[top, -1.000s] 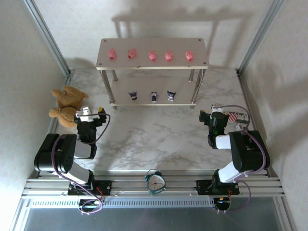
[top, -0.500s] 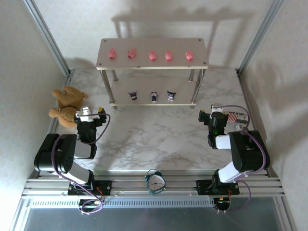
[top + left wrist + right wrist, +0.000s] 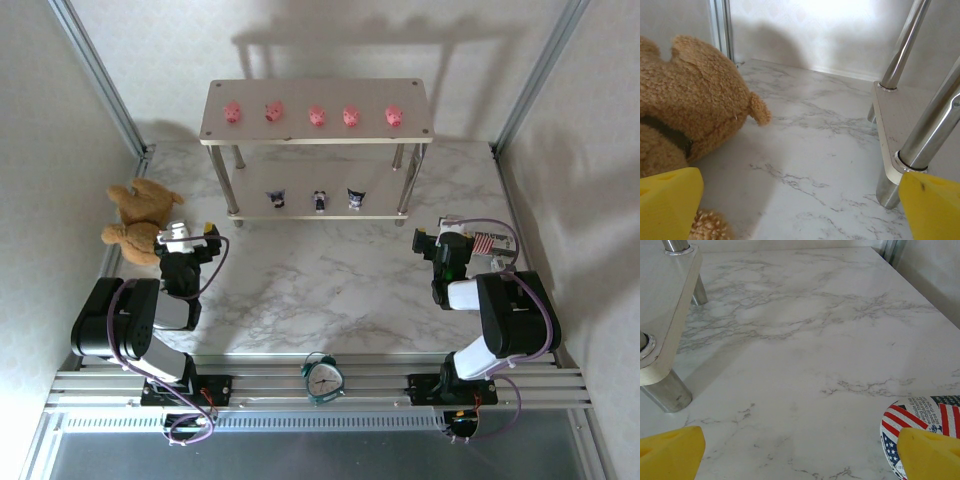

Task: Place and organize the plastic toys onto the shelf

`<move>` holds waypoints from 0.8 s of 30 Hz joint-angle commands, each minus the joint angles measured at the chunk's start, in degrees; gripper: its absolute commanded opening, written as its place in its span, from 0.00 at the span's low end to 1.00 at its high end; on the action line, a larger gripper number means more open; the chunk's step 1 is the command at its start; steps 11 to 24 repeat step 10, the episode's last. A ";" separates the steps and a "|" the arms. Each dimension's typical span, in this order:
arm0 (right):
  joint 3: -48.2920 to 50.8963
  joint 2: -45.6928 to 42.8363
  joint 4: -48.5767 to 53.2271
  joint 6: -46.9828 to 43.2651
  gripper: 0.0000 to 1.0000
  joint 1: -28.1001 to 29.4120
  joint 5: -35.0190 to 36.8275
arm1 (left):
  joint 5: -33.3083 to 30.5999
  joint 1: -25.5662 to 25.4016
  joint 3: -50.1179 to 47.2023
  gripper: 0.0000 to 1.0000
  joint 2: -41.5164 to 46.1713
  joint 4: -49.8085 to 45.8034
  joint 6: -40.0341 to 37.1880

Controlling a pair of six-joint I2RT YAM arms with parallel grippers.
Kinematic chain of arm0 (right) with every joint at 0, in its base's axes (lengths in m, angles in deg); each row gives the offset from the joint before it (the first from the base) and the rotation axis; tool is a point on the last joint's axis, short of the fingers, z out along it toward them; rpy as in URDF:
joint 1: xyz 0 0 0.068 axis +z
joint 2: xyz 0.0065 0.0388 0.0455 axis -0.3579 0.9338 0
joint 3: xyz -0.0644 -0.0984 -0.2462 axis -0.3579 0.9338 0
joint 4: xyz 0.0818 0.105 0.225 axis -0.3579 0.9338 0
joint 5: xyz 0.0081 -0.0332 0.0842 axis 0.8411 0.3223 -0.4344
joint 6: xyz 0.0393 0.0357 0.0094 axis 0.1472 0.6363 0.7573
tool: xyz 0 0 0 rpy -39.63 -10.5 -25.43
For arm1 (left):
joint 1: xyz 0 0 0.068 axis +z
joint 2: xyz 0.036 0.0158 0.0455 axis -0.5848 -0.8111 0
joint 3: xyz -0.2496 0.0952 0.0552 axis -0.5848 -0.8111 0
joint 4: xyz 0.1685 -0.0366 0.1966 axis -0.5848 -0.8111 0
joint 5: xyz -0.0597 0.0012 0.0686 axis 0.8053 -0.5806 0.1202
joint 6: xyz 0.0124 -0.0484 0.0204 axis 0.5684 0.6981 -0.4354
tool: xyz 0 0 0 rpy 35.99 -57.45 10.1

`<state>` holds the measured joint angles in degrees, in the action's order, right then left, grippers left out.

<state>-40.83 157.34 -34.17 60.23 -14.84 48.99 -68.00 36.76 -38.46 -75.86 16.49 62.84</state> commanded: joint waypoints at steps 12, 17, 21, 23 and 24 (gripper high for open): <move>-0.03 0.26 -2.05 0.23 0.99 -0.18 -0.68 | 0.94 0.70 1.17 1.00 -0.37 -0.07 0.76; -0.03 0.26 -2.05 0.23 0.99 -0.18 -0.68 | 0.94 0.70 1.17 1.00 -0.37 -0.07 0.76; -0.03 0.26 -2.05 0.23 0.99 -0.18 -0.68 | 0.94 0.70 1.17 1.00 -0.37 -0.07 0.76; -0.03 0.26 -2.05 0.23 0.99 -0.18 -0.68 | 0.94 0.70 1.17 1.00 -0.37 -0.07 0.76; -0.03 0.26 -2.05 0.23 0.99 -0.18 -0.68 | 0.94 0.70 1.17 1.00 -0.37 -0.07 0.76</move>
